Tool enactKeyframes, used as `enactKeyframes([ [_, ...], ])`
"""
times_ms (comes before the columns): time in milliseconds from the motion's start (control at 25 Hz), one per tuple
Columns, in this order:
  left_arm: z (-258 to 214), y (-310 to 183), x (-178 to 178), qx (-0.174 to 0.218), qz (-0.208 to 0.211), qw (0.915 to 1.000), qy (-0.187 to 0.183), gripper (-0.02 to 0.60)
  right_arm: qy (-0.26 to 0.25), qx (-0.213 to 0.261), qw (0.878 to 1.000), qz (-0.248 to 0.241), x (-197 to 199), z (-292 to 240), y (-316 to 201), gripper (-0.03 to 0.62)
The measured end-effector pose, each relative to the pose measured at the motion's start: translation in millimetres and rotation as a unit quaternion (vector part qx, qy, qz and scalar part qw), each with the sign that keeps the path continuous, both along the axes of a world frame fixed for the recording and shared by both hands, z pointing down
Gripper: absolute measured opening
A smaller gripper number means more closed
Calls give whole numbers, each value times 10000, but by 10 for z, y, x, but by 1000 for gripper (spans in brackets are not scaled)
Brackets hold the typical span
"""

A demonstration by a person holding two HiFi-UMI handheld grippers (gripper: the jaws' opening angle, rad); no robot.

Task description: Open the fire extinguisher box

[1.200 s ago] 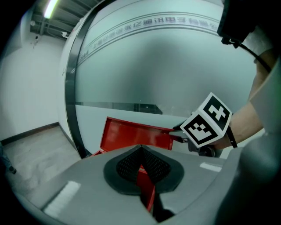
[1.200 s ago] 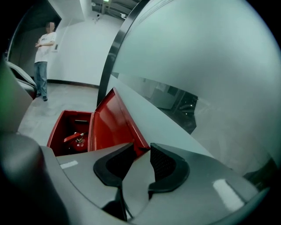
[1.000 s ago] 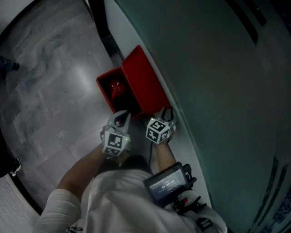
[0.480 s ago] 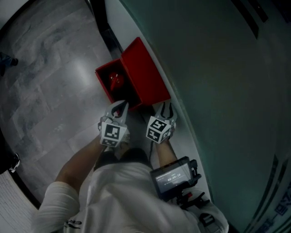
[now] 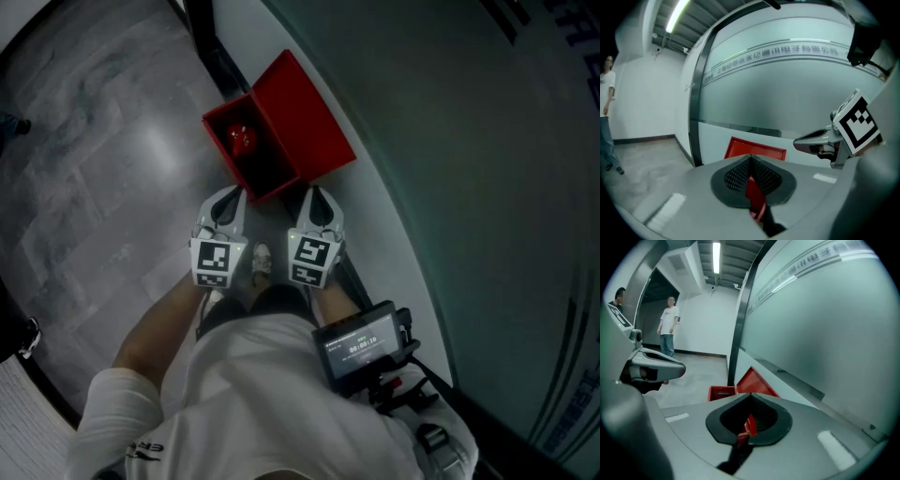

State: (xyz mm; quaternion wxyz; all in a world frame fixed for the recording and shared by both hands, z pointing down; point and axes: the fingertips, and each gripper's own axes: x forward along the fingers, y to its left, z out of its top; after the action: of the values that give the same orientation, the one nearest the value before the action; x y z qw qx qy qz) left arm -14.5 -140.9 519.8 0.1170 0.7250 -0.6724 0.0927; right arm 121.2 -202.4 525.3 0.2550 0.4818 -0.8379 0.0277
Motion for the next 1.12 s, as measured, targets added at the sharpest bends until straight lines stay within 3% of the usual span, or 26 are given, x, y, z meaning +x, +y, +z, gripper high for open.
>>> enactKeyframes([
  [520, -509, 1684, -697, 525, -413, 9978, 51, 2, -888, 290, 9921, -835, -870, -765, 1764, 12],
  [1120, -900, 2839, -767, 723, -1042, 9915, 304, 2, -1502, -412, 9757, -1539, -824, -1018, 2860, 12],
])
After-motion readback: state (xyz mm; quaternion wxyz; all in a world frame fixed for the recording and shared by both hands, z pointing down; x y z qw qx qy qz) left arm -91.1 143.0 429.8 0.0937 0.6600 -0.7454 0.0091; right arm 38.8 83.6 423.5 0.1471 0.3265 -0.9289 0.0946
